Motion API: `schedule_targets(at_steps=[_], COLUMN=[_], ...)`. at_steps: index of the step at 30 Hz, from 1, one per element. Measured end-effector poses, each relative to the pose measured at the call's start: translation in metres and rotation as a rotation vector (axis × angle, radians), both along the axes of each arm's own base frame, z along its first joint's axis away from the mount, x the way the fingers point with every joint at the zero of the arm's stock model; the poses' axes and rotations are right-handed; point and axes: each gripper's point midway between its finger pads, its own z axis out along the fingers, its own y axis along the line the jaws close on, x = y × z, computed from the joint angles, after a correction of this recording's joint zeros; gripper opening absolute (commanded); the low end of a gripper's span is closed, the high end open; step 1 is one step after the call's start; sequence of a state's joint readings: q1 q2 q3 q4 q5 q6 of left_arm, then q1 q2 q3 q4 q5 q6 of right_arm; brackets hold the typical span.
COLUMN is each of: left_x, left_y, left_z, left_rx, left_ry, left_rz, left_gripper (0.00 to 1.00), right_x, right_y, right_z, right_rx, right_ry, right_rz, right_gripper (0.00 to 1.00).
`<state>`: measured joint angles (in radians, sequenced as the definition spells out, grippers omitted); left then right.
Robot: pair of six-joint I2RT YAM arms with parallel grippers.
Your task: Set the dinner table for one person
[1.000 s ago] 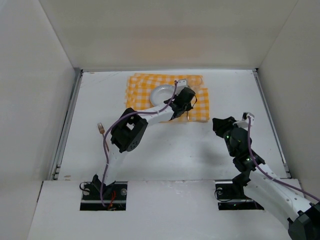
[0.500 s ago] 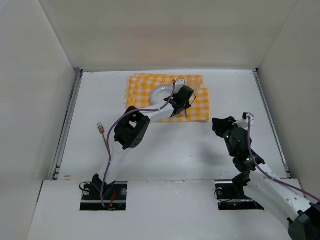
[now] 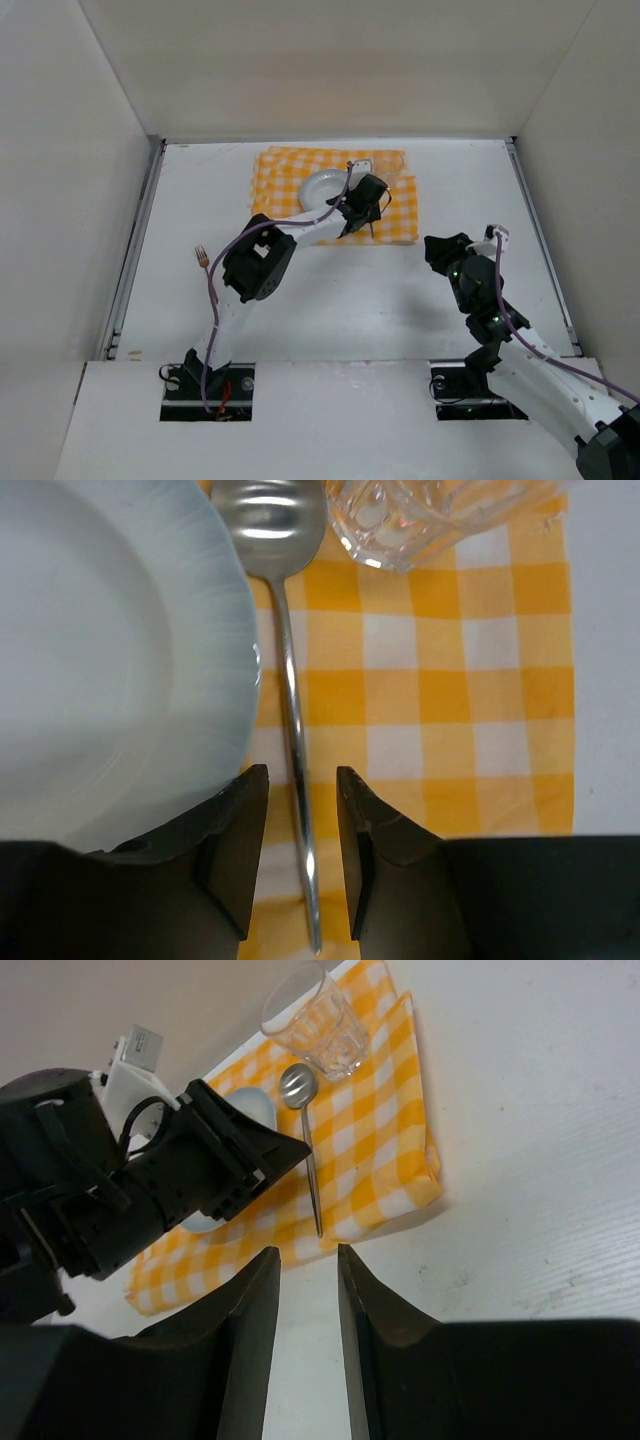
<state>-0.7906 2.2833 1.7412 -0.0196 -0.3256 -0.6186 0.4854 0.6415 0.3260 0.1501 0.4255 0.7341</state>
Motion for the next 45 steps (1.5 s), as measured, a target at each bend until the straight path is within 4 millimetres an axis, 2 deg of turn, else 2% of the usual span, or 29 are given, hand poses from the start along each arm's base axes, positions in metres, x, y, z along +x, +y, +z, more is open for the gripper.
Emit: schedule_targets(at_steps=[4,7,9,12,15,18,19,21,24,36,41,45], left_x=[-0.033,-0.073,-0.099,-0.128,-0.149,-0.174,-0.185,-0.206,-0.225,-0.237,-0.234,-0.224], left_y=[0.019,0.046,0.073,0.142,0.239,0.324,0.346,0.377,0.393,0.415,0.414,0.417], left_z=[0.025,0.065,0.092,0.12,0.114,0.081,0.066,0.041,0.021,-0.024,-0.037,-0.037], left_rx=[0.044,0.05,0.035,0.007,0.025,0.094,0.124,0.172,0.209,0.14,0.099,0.053], left_ry=[-0.021,-0.077,-0.12,-0.183,-0.184,-0.125,-0.093,-0.028,0.048,0.206,0.231,0.208], left_rz=[-0.033,-0.05,-0.038,0.066,0.279,0.488,0.542,0.618,0.658,0.822,0.833,0.86], left_gripper=[0.32,0.33,0.36,0.44,0.5,0.51,0.5,0.49,0.47,0.39,0.34,0.26], right_x=[-0.001,-0.001,-0.001,0.0,0.001,0.002,0.003,0.003,0.004,0.004,0.003,0.003], right_y=[0.0,0.0,0.0,0.003,0.007,0.012,0.013,0.014,0.017,0.018,0.019,0.019], right_z=[0.002,0.001,0.0,-0.006,-0.015,-0.021,-0.022,-0.024,-0.024,-0.021,-0.021,-0.019], right_rx=[0.004,0.005,0.004,-0.004,-0.017,-0.023,-0.024,-0.027,-0.025,-0.02,-0.02,-0.017], right_ry=[-0.006,-0.007,-0.003,0.016,0.047,0.063,0.066,0.072,0.071,0.06,0.059,0.054], right_rz=[0.0,0.0,0.002,0.011,0.026,0.041,0.046,0.051,0.06,0.063,0.068,0.068], right_gripper=[0.34,0.26,0.2,0.19,0.21,0.24,0.24,0.25,0.25,0.26,0.26,0.27])
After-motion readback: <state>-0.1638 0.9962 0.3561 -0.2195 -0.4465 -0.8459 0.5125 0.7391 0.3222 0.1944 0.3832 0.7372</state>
